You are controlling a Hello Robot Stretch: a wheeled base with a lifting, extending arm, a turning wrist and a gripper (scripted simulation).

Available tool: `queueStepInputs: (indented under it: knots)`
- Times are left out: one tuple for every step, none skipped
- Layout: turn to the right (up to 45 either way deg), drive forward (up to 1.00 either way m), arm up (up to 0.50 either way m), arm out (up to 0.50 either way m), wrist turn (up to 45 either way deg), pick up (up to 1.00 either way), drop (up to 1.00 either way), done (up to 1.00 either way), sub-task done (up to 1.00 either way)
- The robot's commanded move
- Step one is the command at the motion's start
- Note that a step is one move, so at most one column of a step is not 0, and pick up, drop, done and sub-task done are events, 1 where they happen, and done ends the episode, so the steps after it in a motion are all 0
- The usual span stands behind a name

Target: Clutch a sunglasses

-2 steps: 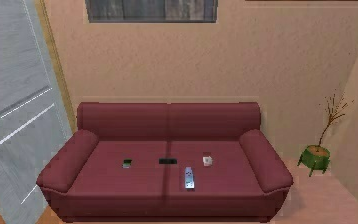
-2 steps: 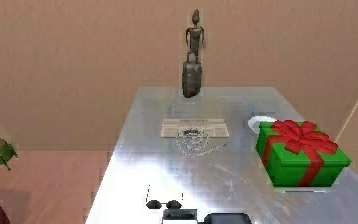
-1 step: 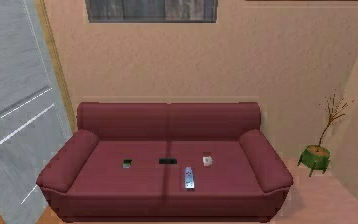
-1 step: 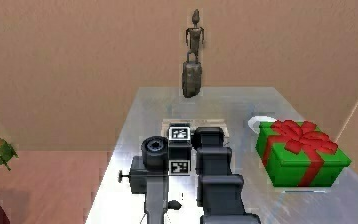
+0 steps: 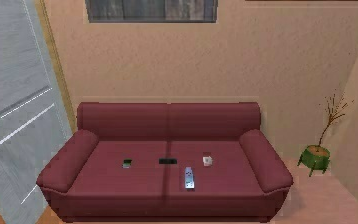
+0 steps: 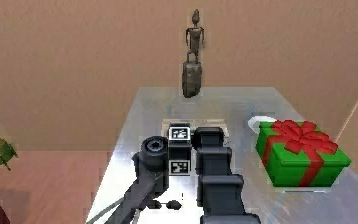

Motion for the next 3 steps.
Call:
queueStepInputs:
  knots:
    - [0.0, 0.0, 0.0, 0.0, 45.0, 0.0, 0.0, 0.0, 0.0]
    - [0.0, 0.0, 0.0, 0.0, 45.0, 0.0, 0.0, 0.0, 0.0]
    - [0.0, 0.0, 0.0, 0.0, 45.0, 0.0, 0.0, 0.0, 0.0]
